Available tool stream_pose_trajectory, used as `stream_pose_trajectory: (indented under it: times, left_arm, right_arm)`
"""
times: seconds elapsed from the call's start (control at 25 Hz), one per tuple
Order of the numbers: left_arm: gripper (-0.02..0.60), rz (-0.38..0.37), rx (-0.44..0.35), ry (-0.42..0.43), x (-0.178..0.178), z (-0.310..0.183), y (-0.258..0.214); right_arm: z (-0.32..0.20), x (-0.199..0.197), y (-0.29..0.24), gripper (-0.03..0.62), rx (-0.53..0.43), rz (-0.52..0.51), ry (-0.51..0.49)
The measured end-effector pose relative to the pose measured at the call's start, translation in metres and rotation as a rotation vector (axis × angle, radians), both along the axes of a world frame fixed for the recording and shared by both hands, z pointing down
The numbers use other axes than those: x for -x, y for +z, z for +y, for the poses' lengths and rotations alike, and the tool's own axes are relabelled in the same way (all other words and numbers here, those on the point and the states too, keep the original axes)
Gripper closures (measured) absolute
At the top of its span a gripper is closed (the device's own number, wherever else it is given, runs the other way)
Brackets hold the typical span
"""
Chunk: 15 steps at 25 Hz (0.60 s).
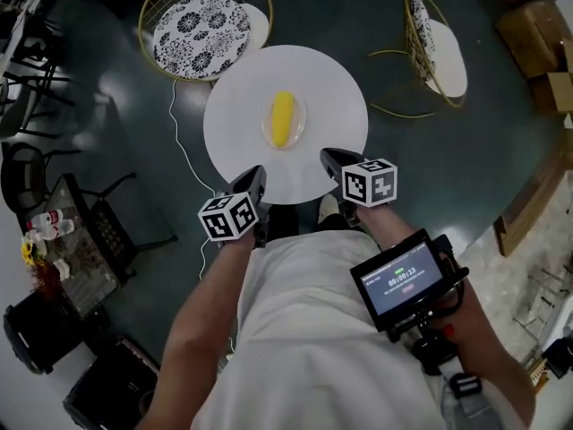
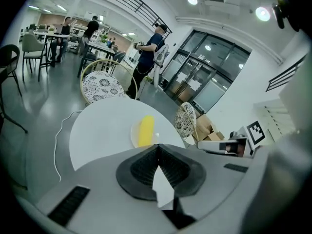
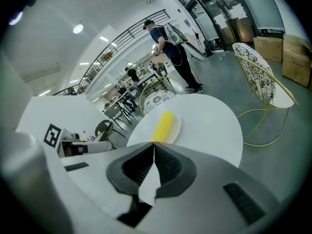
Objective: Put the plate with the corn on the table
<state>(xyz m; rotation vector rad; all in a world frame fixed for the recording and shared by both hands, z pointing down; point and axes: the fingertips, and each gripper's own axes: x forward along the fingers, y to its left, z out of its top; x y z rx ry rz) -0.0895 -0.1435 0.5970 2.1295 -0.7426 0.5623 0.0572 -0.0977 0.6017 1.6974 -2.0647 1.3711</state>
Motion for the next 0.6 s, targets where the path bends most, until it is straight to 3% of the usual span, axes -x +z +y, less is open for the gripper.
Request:
stream_pose_trajectory:
  times: [0.32, 0.6]
  left_arm:
    - [0.575, 0.025, -0.060, 0.027, -0.038, 0.047, -0.041]
    - [0.575, 0.058, -0.088, 0.006, -0.021, 0.052, -0.047]
  right_arm:
    - [0.022, -0.022, -0.051, 0.580, -0.095, -0.001, -0.069]
    - [0.019, -0.005, -0.064, 0.580, -0.147, -0.007, -0.113]
